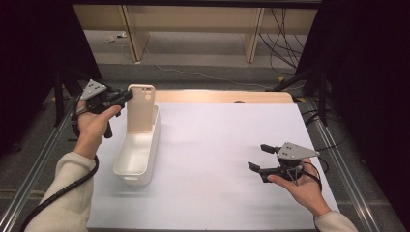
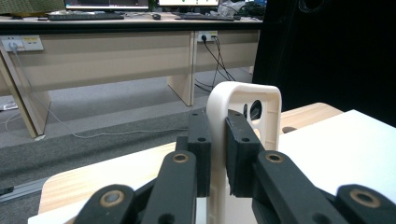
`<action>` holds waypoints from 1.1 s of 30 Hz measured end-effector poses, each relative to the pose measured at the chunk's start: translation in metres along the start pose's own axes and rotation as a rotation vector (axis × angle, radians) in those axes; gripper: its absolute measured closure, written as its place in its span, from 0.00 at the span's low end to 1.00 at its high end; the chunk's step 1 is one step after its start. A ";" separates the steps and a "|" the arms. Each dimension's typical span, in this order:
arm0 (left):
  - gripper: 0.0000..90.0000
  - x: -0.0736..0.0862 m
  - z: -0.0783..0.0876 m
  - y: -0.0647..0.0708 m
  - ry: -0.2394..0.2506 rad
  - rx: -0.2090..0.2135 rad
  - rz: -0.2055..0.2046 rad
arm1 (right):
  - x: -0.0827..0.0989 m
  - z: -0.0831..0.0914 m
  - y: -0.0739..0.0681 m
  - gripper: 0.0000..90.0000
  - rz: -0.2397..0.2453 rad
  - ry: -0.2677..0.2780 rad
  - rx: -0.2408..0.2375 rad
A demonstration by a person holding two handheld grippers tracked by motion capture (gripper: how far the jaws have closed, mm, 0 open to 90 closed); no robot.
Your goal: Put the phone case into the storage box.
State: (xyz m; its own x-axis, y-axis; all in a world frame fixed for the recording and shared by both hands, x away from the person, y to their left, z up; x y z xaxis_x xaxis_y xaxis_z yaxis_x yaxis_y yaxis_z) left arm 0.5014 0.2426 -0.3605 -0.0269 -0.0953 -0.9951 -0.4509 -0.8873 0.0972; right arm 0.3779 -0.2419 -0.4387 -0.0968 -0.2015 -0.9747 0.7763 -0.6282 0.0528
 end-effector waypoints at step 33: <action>0.91 0.009 -0.007 -0.006 -0.013 -0.010 -0.004 | 0.001 0.000 0.000 0.26 -0.001 -0.002 -0.002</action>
State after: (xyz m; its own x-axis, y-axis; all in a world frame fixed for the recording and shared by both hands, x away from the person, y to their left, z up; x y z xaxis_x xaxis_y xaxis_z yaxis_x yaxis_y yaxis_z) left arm 0.5100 0.2437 -0.3695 -0.0362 -0.0858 -0.9957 -0.4423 -0.8920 0.0929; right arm 0.3780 -0.2418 -0.4394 -0.0991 -0.2023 -0.9743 0.7773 -0.6271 0.0512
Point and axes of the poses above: each handheld gripper's, and its own axes: z roughly backward along the jaws, x roughly out of its underside, y roughly to its right, the point moved 4 cm from there along -z, roughly forward along the jaws, and after that the axes turned 13 degrees about y, right-handed, at the moved point
